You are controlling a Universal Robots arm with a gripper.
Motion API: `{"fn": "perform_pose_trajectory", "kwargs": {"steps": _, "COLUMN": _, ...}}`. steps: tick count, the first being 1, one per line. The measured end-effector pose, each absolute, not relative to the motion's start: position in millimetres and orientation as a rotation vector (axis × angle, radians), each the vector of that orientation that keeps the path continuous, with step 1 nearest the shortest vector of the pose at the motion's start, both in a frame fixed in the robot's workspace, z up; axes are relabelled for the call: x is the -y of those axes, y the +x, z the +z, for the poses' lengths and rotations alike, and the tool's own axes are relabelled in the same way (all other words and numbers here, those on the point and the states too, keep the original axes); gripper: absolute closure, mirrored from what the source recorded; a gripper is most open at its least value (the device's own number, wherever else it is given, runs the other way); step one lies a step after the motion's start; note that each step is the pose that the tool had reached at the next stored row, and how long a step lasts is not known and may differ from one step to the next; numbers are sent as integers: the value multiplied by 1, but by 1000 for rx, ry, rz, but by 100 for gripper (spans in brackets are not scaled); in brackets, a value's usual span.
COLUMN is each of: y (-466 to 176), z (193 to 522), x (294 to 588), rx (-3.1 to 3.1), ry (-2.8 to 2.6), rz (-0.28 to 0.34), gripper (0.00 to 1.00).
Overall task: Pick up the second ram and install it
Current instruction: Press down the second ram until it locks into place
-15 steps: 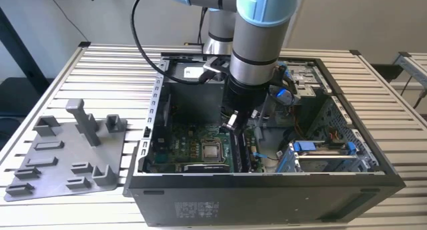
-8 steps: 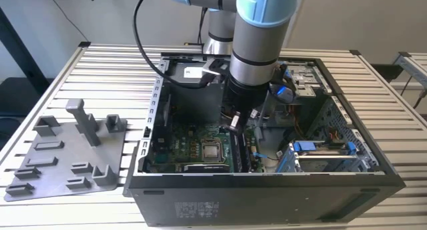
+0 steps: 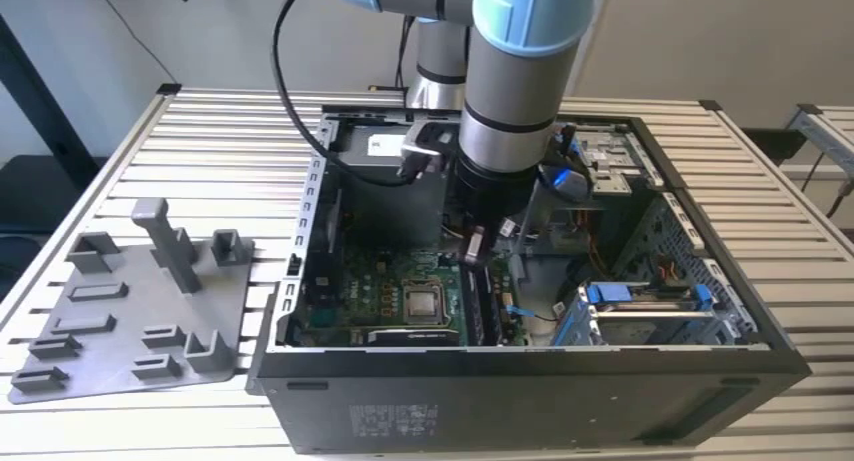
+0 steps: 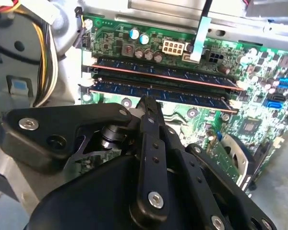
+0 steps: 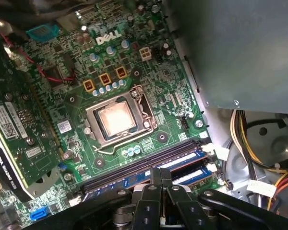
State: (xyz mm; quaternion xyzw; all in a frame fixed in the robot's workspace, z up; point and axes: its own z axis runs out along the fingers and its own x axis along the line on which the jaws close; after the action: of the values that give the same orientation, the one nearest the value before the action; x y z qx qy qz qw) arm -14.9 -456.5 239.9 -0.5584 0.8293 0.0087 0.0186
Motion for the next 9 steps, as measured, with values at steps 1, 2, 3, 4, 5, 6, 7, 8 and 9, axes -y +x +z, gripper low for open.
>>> {"fn": "perform_pose_trajectory", "kwargs": {"steps": 1, "y": -15, "z": 240, "x": 457, "rx": -2560, "ry": -1755, "rz": 27, "gripper": 89}}
{"fn": "perform_pose_trajectory", "kwargs": {"steps": 2, "y": -15, "z": 240, "x": 457, "rx": -2545, "ry": -1777, "rz": 28, "gripper": 89}}
{"fn": "perform_pose_trajectory", "kwargs": {"steps": 3, "y": -15, "z": 240, "x": 457, "rx": -2530, "ry": -1799, "rz": 28, "gripper": 89}}
{"fn": "perform_pose_trajectory", "kwargs": {"steps": 4, "y": -15, "z": 239, "x": 457, "rx": -2517, "ry": -1818, "rz": 29, "gripper": 89}}
{"fn": "perform_pose_trajectory", "kwargs": {"steps": 5, "y": -15, "z": 239, "x": 457, "rx": -2502, "ry": -1838, "rz": 29, "gripper": 89}}
{"fn": "perform_pose_trajectory", "kwargs": {"steps": 6, "y": -15, "z": 239, "x": 457, "rx": -2488, "ry": -1858, "rz": 30, "gripper": 89}}
{"fn": "perform_pose_trajectory", "kwargs": {"steps": 7, "y": -15, "z": 239, "x": 457, "rx": -2472, "ry": -1878, "rz": 30, "gripper": 89}}
{"fn": "perform_pose_trajectory", "kwargs": {"steps": 8, "y": -15, "z": 239, "x": 457, "rx": -2456, "ry": -1899, "rz": 30, "gripper": 89}}
{"fn": "perform_pose_trajectory", "kwargs": {"steps": 9, "y": -15, "z": 239, "x": 457, "rx": -2440, "ry": -1920, "rz": 30, "gripper": 89}}
